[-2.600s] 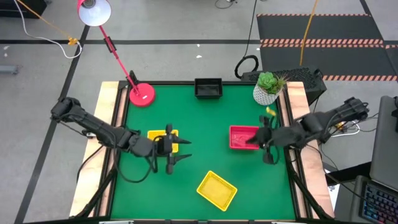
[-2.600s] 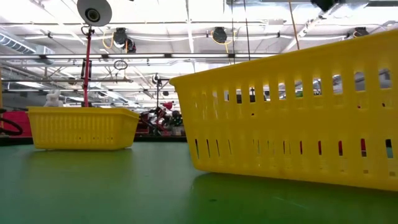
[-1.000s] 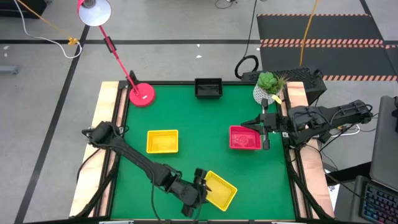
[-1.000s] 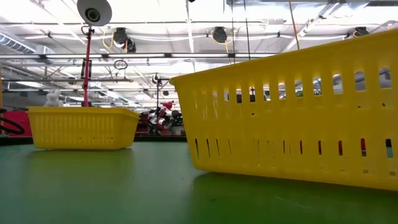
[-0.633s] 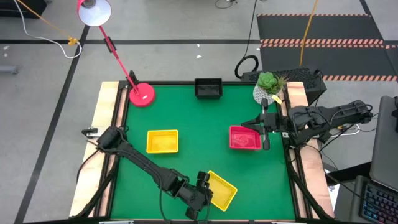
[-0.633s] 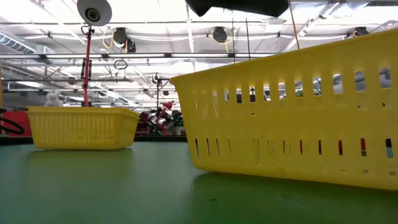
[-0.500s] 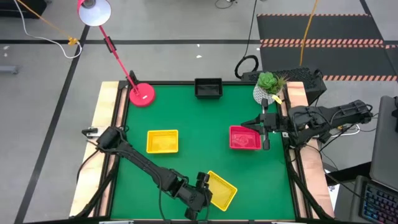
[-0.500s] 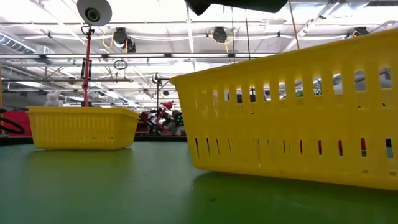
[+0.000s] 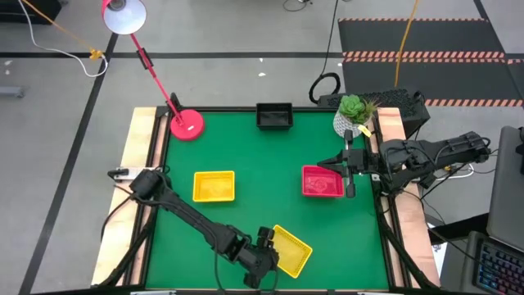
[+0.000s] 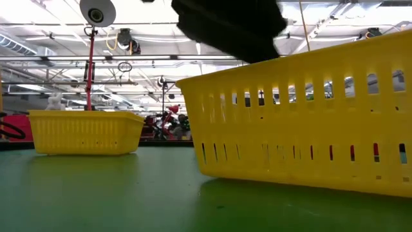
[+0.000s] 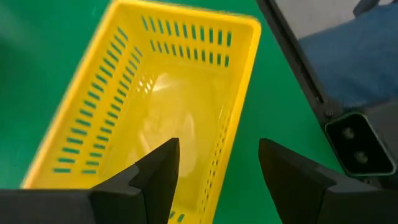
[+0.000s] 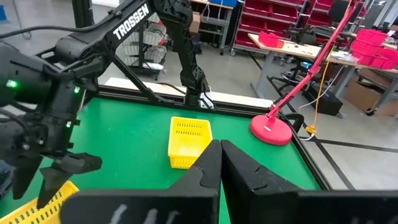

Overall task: Stack baskets by color
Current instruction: Stack the bottom yellow bin on the top stacked yellow bins

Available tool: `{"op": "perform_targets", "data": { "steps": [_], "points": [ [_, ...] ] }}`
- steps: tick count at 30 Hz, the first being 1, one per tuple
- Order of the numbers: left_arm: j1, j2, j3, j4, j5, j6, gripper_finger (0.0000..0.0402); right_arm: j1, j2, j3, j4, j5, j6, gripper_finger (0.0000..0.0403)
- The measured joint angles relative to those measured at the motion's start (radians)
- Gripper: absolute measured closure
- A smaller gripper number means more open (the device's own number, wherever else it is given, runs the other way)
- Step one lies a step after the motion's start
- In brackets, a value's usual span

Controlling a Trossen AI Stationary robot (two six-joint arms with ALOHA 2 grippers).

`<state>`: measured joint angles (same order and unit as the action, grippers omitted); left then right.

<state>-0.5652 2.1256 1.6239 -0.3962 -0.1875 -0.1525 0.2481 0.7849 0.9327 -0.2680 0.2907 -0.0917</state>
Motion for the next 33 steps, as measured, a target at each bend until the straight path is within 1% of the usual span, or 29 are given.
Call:
{"op": "perform_targets", "data": {
  "steps": [4, 7, 10, 17, 22, 26, 33],
  "points": [
    [0.000, 0.014, -0.002, -0.013, 0.004, 0.013, 0.0180, 0.000, 0.000, 0.000, 0.000, 0.000, 0.000, 0.0403],
    [0.000, 0.015, -0.001, -0.026, 0.006, 0.022, 0.0195, 0.000, 0.000, 0.000, 0.000, 0.000, 0.000, 0.0403],
    [0.002, 0.015, -0.001, -0.027, 0.008, 0.027, 0.0228, 0.000, 0.000, 0.000, 0.000, 0.000, 0.000, 0.0403],
    [0.002, 0.015, -0.003, -0.054, 0.029, 0.093, 0.0328, 0.000, 0.000, 0.000, 0.000, 0.000, 0.000, 0.0403],
    [0.009, 0.015, -0.026, -0.058, 0.029, 0.099, 0.0377, 0.000, 0.000, 0.000, 0.000, 0.000, 0.000, 0.0403],
    [0.016, 0.015, -0.027, -0.056, 0.021, 0.107, 0.0393, 0.000, 0.000, 0.000, 0.000, 0.000, 0.000, 0.0403],
    [0.005, 0.004, -0.028, -0.058, 0.015, 0.111, 0.0395, 0.000, 0.000, 0.000, 0.000, 0.000, 0.000, 0.0403]
  ]
}}
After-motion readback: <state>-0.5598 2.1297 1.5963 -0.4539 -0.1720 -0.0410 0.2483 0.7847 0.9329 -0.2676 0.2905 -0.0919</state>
